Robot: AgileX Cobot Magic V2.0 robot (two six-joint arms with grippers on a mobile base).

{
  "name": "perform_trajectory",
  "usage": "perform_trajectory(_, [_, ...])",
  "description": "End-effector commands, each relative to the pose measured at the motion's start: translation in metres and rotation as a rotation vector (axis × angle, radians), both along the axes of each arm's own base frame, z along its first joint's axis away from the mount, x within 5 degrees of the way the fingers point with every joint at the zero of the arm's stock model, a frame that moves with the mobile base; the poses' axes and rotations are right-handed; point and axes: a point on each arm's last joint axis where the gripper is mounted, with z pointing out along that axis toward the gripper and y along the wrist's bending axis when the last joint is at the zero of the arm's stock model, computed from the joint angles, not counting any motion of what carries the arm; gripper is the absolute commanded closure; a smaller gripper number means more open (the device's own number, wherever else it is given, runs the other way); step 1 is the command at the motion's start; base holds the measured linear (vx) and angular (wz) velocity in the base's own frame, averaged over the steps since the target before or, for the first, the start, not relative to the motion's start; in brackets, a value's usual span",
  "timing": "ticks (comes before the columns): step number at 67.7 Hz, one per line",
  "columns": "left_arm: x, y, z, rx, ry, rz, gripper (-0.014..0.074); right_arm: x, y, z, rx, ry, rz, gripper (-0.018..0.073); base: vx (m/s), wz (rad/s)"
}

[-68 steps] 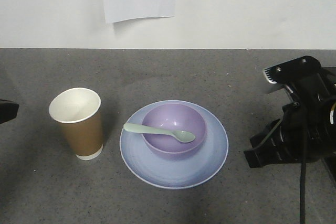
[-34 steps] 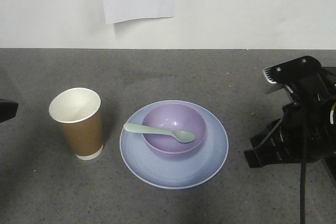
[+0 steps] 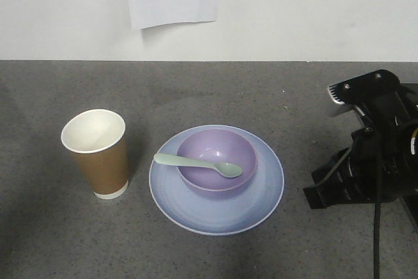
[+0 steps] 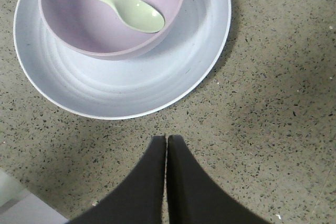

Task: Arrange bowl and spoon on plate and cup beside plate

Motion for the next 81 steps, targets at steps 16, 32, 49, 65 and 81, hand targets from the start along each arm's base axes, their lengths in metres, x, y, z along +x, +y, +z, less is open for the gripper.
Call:
perform_trajectory(16, [-0.010,0.018,-0.080,-0.190,-0.320,0.234,0.0604,0.001,-0.001,0.015,0.036,-0.087,-0.010,0.0568,0.00,0.00])
perform_trajectory(32, [-0.023,0.018,-0.152,-0.254,-0.442,0.237,0.0604,0.001,-0.001,0.015,0.037,-0.088,-0.010,0.0568,0.00,0.00])
perform_trajectory(49, [-0.024,0.018,-0.173,-0.306,-0.475,0.229,0.0604,0.001,-0.001,0.015,0.036,-0.086,-0.010,0.0568,0.00,0.00])
perform_trajectory(65, [-0.024,0.017,-0.172,-0.330,-0.481,0.227,0.0604,0.001,-0.001,0.015,0.036,-0.086,-0.010,0.0568,0.00,0.00])
perform_trajectory(81, [-0.024,0.018,-0.172,-0.311,-0.485,0.231,0.0604,0.001,-0.001,0.015,0.036,-0.087,-0.010,0.0568,0.00,0.00])
